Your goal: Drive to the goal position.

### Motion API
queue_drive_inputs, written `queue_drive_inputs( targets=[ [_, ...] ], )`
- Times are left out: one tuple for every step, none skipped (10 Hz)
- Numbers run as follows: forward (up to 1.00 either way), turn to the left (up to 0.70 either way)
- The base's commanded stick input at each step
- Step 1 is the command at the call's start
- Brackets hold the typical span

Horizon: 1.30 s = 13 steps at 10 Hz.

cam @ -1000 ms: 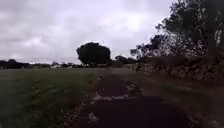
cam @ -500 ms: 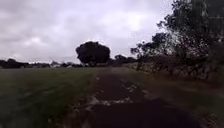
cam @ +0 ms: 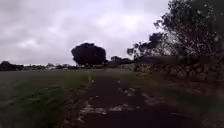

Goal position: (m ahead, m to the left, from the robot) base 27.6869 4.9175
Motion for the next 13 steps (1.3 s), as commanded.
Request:
queue_drive_inputs(
  targets=[
    [0.5,0.0],
    [0.5,0.0],
    [0.5,0.0],
    [0.5,0.11],
    [0.5,0.23],
    [0.5,0.25],
    [0.5,0.25],
    [0.5,0.25],
    [0.5,0.25],
    [0.5,0.23],
    [0.5,0.16],
    [0.5,0.0],
    [0.5,0.0]
  ],
)
